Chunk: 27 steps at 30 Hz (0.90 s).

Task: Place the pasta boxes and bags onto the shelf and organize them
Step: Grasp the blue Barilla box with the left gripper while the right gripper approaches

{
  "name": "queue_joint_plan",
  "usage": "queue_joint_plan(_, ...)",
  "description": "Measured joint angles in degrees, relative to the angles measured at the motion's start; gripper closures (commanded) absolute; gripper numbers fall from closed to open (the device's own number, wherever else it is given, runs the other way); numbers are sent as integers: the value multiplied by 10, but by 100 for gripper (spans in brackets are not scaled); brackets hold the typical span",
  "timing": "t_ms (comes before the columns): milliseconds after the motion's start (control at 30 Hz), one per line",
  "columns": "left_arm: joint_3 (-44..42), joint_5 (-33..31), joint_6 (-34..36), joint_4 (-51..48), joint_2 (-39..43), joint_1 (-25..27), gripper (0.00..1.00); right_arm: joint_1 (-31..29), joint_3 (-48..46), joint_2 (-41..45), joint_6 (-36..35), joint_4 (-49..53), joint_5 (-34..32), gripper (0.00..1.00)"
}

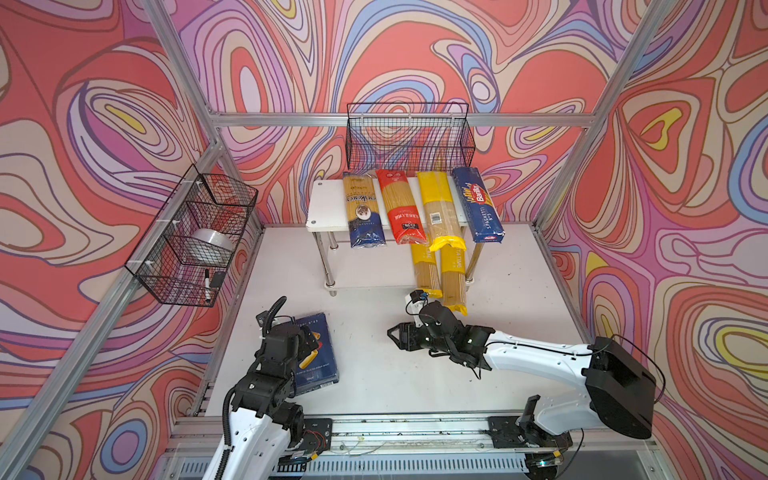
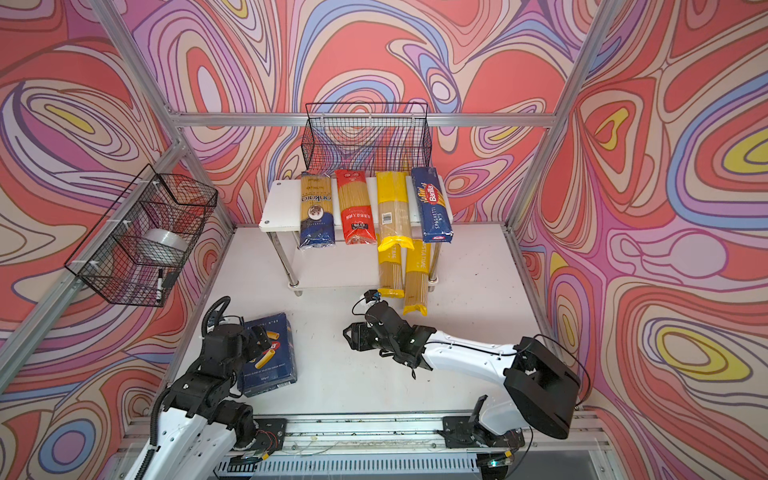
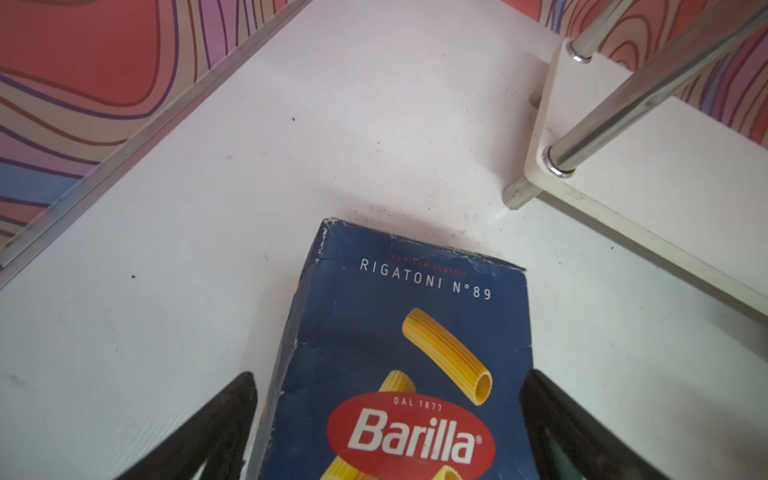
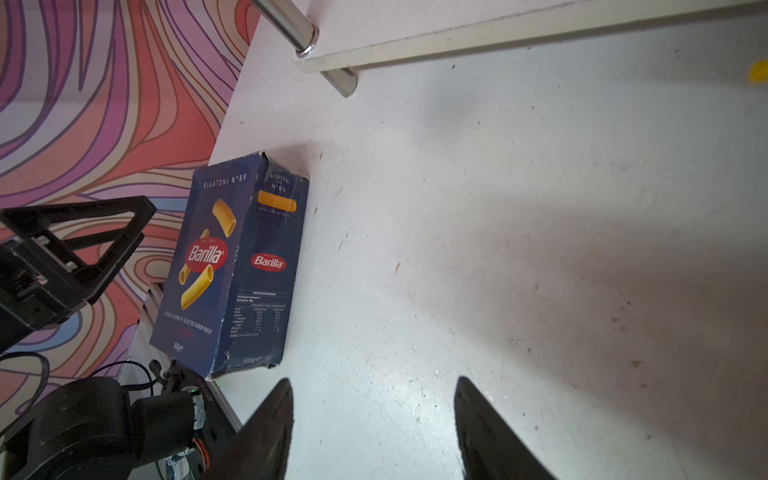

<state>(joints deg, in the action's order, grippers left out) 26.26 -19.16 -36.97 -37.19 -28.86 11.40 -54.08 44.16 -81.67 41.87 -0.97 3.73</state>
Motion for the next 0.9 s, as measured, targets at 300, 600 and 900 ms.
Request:
queue_joint_plan(300, 0, 32, -3, 5, -47, -70, 0, -6, 0, -7, 9, -18, 26, 35)
queue_joint_plan(600, -35, 121, 5, 62, -83, -107, 0, -16, 0, -13, 9, -18, 32, 35)
queue_joint_plan(900, -40, 191, 12, 89, -83, -111, 0, -23, 3, -17, 9, -17, 32, 35)
